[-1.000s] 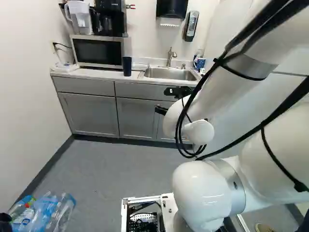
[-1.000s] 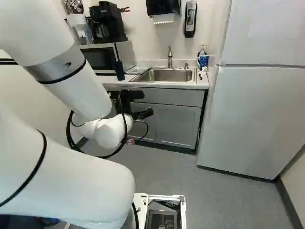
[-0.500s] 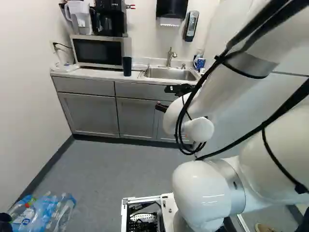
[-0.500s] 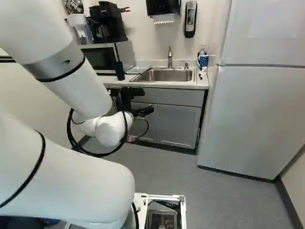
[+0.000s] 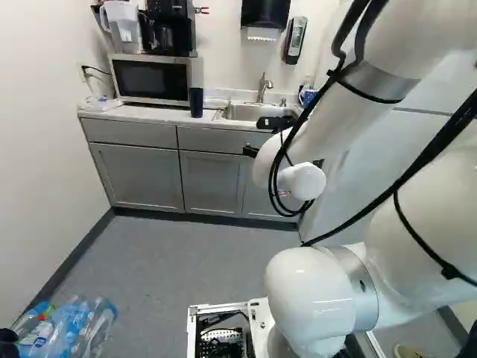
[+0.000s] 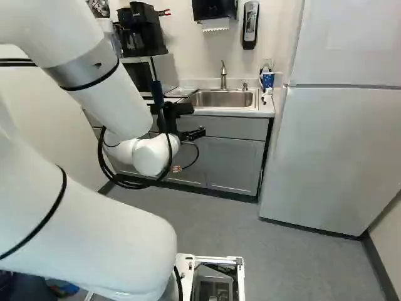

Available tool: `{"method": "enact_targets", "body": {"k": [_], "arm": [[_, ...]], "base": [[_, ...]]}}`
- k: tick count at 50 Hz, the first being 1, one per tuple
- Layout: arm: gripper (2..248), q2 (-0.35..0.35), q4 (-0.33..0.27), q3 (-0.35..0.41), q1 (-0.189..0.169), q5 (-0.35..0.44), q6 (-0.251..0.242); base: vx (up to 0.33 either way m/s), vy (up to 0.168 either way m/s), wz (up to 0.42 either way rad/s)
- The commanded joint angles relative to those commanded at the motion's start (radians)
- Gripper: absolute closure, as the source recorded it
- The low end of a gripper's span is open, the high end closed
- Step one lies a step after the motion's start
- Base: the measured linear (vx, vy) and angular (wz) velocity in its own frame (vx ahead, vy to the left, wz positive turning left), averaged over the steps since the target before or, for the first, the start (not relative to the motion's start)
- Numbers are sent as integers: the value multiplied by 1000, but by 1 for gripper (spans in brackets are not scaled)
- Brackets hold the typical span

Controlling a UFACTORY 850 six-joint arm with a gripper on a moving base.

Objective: Rinse the cup and place it in the tray

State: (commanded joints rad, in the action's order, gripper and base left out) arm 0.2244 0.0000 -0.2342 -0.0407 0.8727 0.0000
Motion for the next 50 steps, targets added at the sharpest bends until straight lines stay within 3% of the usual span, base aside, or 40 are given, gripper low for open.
{"method": "enact_targets", "body": {"k": [50], "arm": [[3,-113,0,-223,-40,-10,0]], "base": [[0,0,0]]}}
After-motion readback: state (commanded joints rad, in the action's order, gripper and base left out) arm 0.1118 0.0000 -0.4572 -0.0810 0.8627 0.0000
